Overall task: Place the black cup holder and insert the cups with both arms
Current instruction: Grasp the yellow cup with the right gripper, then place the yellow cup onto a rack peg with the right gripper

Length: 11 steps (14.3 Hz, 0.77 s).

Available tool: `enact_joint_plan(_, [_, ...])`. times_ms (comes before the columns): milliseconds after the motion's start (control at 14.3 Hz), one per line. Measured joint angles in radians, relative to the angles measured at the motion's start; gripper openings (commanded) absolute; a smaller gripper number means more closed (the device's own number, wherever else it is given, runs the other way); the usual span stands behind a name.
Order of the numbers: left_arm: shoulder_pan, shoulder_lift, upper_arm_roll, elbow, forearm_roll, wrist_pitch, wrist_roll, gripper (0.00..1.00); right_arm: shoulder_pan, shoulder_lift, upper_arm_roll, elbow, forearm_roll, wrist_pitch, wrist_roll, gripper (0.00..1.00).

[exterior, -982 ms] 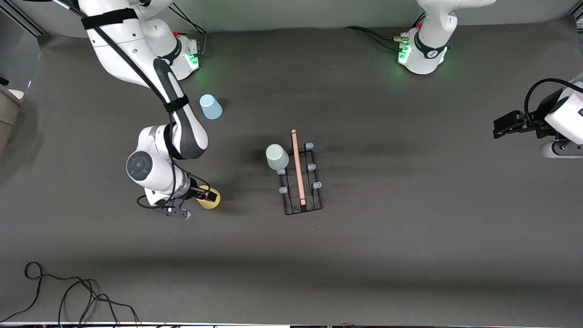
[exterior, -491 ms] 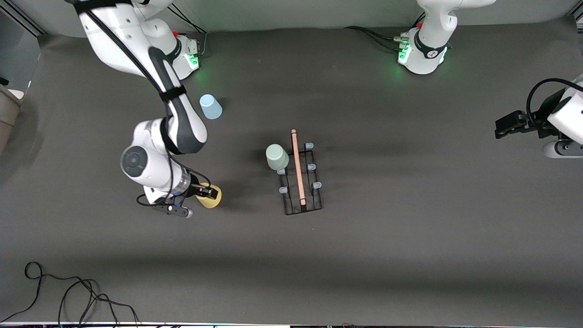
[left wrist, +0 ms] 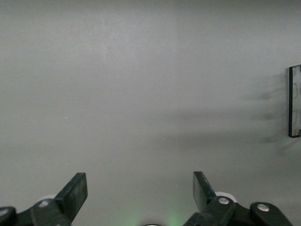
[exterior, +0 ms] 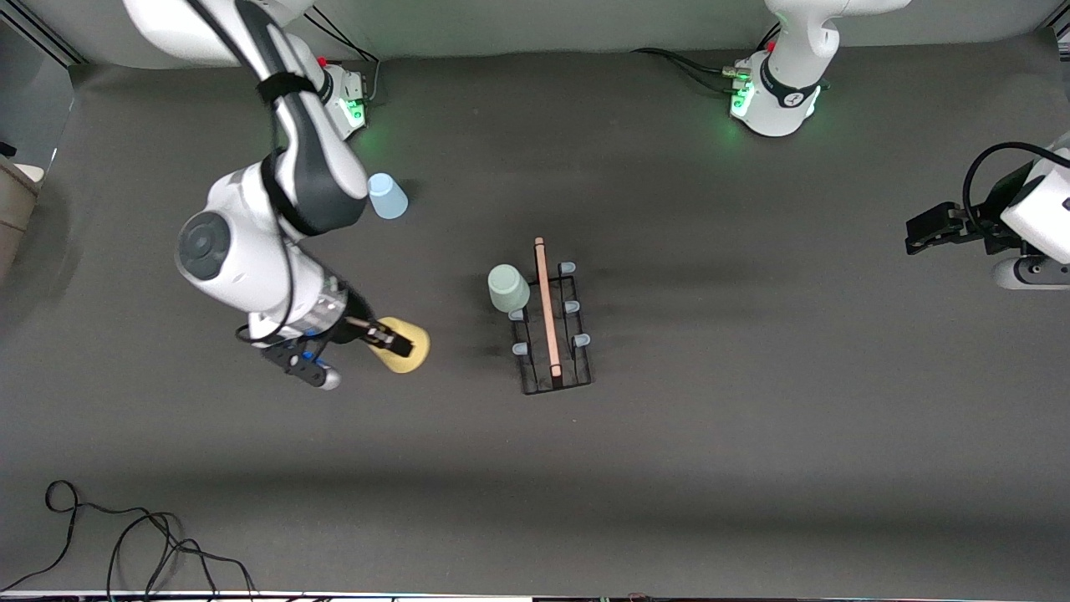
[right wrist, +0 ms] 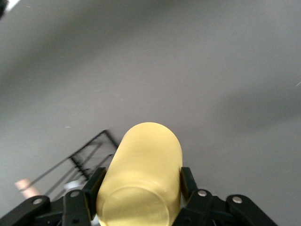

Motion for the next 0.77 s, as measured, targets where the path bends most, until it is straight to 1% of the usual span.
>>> enact_joint_plan(140, [0.0, 0.0, 0.0, 0.0, 0.0, 0.0, 0.0, 1.0, 0.052, 0.048, 0.001, 0.084, 0.0, 0.001, 0.15, 0.0])
enact_joint_plan(351, [0.0, 0.0, 0.0, 0.0, 0.0, 0.002, 0.0, 1.0, 0.106, 0.138, 0.003, 0.192, 0.0, 0.002, 0.305, 0.0])
enact_joint_plan(561, [0.0, 0.0, 0.0, 0.001, 0.0, 0.002, 0.0, 1.0, 0.14, 0.205, 0.003, 0.235, 0.0, 0.013, 0.371, 0.0])
enact_joint_plan(771, [0.0, 0.0, 0.0, 0.001, 0.0, 0.002, 0.0, 1.0, 0.159, 0.246, 0.003, 0.243, 0.0, 0.067, 0.4, 0.0])
